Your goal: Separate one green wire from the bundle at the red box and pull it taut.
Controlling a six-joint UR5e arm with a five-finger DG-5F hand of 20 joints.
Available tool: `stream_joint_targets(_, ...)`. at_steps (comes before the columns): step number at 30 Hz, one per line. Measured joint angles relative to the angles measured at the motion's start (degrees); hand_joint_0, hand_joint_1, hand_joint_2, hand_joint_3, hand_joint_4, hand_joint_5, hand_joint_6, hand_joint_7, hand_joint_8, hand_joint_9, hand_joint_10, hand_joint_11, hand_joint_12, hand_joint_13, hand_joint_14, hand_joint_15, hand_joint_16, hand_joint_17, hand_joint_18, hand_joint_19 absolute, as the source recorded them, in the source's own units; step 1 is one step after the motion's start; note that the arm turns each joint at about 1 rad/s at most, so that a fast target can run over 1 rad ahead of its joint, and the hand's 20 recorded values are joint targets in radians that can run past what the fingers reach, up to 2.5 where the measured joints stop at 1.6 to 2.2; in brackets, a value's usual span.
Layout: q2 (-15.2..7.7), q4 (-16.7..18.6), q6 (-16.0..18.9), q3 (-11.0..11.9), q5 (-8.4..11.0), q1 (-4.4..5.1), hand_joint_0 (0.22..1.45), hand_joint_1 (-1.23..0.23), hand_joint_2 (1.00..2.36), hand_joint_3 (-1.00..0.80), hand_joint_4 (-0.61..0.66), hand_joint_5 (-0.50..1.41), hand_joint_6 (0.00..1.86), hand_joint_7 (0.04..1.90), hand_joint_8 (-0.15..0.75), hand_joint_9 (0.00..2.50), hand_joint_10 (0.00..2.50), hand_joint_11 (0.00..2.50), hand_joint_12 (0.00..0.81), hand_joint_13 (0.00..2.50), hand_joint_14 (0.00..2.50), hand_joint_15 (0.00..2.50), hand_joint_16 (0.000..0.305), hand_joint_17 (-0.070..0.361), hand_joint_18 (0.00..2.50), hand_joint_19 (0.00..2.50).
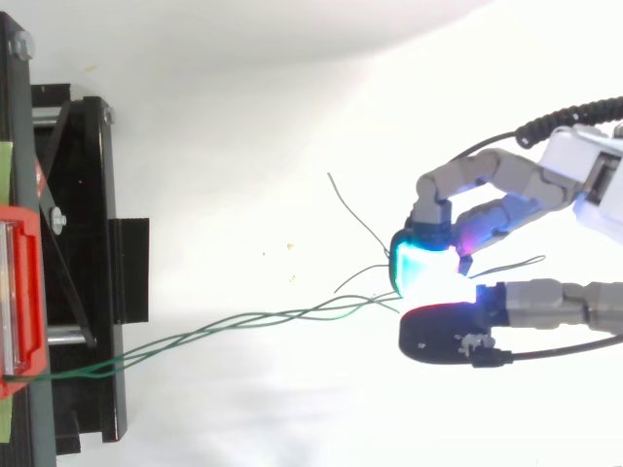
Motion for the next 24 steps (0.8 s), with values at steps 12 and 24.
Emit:
stream_joint_targets(12,0.43,-5.06,7.72,0.01,2.61,0.9,0.62,-0.72,1.02,-0.16,0.08,-0.15,0.88,1.18,0.294,0.95,0.03,0.73,0.374,0.81,0.02,0.4,0.055,0.124,0.73,0.51)
stream_joint_targets(24,0.4,0.12,10.34,0.0,2.58,1.04,0.62,-0.72,1.03,-0.17,0.08,-0.15,0.88,1.18,0.291,0.94,0.02,0.71,0.375,0.81,0.02,0.4,0.055,0.125,0.73,0.51)
